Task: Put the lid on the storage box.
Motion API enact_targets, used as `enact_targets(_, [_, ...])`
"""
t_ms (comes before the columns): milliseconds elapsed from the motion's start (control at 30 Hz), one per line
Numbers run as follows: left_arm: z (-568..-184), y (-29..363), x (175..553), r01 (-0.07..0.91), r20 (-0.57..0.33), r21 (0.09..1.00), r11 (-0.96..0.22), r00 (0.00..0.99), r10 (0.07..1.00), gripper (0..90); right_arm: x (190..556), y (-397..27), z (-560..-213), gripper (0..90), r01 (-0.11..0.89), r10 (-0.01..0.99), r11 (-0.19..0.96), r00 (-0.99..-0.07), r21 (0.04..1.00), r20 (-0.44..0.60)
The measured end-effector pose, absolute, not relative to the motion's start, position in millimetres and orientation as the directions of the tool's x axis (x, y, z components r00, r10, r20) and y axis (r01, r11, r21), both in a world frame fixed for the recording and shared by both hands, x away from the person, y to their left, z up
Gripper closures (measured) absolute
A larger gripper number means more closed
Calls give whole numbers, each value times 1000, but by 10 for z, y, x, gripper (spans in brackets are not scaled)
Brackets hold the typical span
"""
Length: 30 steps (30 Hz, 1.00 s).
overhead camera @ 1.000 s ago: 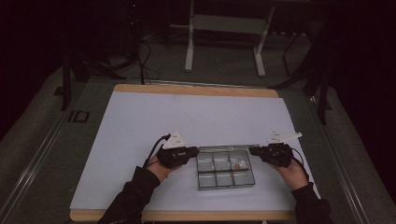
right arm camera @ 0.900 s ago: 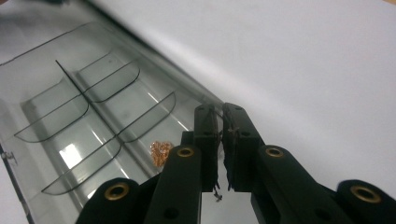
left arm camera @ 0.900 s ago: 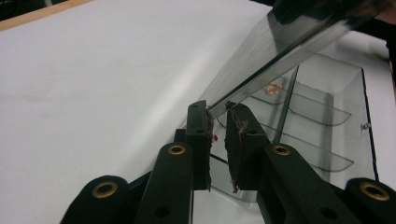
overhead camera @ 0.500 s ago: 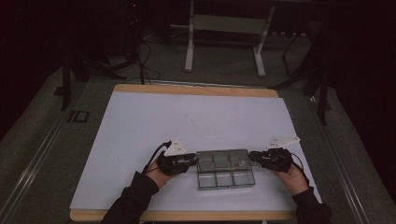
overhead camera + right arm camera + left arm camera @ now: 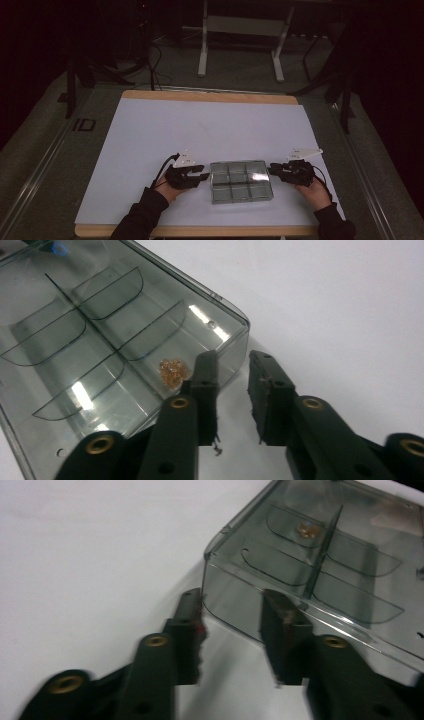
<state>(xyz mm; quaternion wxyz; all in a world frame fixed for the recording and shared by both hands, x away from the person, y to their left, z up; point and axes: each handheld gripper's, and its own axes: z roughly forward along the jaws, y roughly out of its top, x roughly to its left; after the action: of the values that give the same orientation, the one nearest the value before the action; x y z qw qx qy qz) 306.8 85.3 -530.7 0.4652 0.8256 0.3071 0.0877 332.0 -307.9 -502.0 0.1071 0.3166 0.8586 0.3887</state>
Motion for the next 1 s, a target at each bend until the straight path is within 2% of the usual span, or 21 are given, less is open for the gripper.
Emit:
enact_targets(33, [-5305, 857, 3068, 427, -140, 822, -378, 793, 592, 576, 3320, -3079, -5020, 709, 460, 627, 497, -777, 735, 62])
enact_targets(100, [-5308, 867, 3064, 431, -136, 821, -373, 784, 606, 515, 3313, -3106, -5025, 658, 461, 636, 488, -770, 741, 60])
enact_targets(200, [-5309, 885, 3060, 432, -139, 828, -357, 775, 616, 512, 3303, -3153, -5009, 626, 461, 647, 470, -760, 753, 61])
enact_targets(300, [-5305, 893, 3062, 442, -147, 825, -351, 769, 622, 430, 3297, -3194, -4987, 542, 457, 657, 455, -751, 765, 58])
enact_targets(433, [-5294, 910, 3057, 457, -164, 827, -328, 754, 636, 371, 3294, -3226, -4976, 476, 455, 670, 439, -740, 775, 54])
enact_targets(567, [-5305, 931, 3062, 461, -183, 828, -320, 760, 624, 169, 3297, -3249, -4975, 358, 456, 685, 425, -727, 782, 51])
enact_targets(667, [-5310, 937, 3064, 471, -196, 827, -308, 753, 628, 121, 3299, -3255, -4977, 323, 460, 688, 414, -723, 786, 61])
enact_targets(700, [-5325, 941, 3081, 484, -217, 819, -308, 758, 615, 39, 3294, -3265, -4985, 201, 455, 683, 406, -727, 792, 68])
enact_targets(733, [-5325, 943, 3080, 484, -217, 819, -308, 759, 615, 19, 3291, -3266, -4985, 179, 453, 683, 403, -727, 795, 68])
enact_targets(1000, [-5333, 941, 3065, 478, -212, 824, -304, 758, 617, 19, 3298, -3299, -4995, 140, 449, 715, 385, -698, 806, 48])
